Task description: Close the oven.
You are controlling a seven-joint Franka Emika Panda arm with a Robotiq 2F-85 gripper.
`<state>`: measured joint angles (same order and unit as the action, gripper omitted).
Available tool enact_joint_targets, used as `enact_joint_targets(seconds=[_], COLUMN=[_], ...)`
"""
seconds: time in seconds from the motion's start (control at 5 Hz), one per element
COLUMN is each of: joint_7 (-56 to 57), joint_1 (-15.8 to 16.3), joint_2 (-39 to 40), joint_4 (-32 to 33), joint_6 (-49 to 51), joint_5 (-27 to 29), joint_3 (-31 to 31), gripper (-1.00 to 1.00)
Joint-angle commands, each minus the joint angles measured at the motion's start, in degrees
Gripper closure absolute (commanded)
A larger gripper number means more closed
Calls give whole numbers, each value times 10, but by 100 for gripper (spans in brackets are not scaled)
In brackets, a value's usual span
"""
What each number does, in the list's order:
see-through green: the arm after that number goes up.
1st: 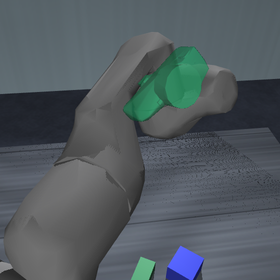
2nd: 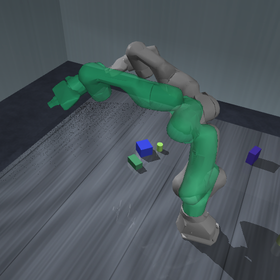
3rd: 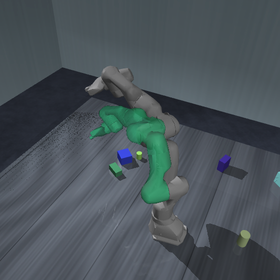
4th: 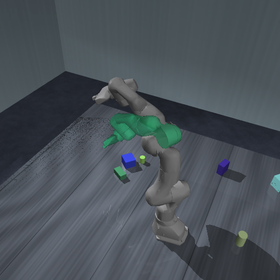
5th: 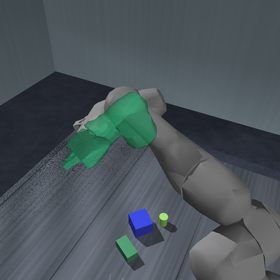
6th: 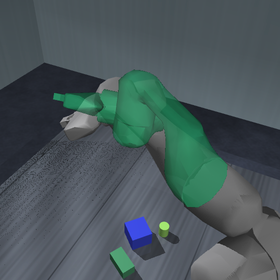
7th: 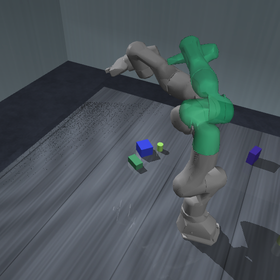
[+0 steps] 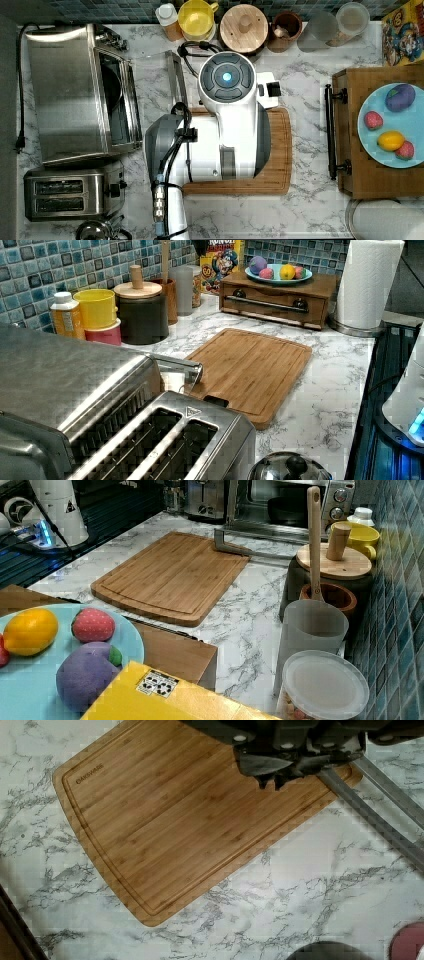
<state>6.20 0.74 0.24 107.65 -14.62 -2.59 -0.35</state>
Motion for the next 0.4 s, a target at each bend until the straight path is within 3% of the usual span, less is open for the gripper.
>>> enact_joint_targets(seconds=[0.2, 0.4], joint_7=[78, 222], joint_1=[-13, -37], joint_2=[31, 91], joint_4=[-24, -69], joint_6=[1, -5], joint_5=[57, 135], joint_3=[10, 27], gripper=[100, 100])
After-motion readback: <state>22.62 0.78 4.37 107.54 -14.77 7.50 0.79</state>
